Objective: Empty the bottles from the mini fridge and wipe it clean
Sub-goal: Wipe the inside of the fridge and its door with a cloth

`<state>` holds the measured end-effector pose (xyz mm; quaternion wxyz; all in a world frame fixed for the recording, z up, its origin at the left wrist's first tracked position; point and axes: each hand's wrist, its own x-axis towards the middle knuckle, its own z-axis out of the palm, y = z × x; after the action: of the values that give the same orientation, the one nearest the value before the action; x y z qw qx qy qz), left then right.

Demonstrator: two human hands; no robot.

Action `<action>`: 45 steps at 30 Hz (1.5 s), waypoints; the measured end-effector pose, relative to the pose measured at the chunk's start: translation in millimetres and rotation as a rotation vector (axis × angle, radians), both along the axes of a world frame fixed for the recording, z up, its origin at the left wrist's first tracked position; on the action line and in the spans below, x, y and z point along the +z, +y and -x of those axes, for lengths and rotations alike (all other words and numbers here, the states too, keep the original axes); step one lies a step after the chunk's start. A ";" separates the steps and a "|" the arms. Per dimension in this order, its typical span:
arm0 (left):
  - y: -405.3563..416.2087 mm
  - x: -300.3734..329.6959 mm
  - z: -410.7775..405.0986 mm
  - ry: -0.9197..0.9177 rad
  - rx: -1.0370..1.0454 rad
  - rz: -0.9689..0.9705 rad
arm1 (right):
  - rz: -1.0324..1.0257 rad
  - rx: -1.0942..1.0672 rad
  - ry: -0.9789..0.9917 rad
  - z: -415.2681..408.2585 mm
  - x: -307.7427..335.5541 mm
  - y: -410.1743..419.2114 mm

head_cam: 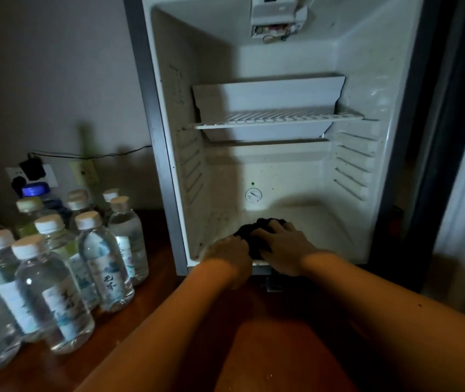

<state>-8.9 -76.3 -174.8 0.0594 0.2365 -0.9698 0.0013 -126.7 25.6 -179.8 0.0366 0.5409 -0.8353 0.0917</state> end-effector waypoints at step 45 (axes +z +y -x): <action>-80.0 5.5 81.1 -0.182 0.217 0.263 | -0.060 0.043 -0.139 61.8 -12.1 -111.2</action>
<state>-90.0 -156.2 -169.3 0.0013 0.3287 -0.9315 0.1557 -188.5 -85.6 -191.8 -0.0398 0.5520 -0.8263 0.1046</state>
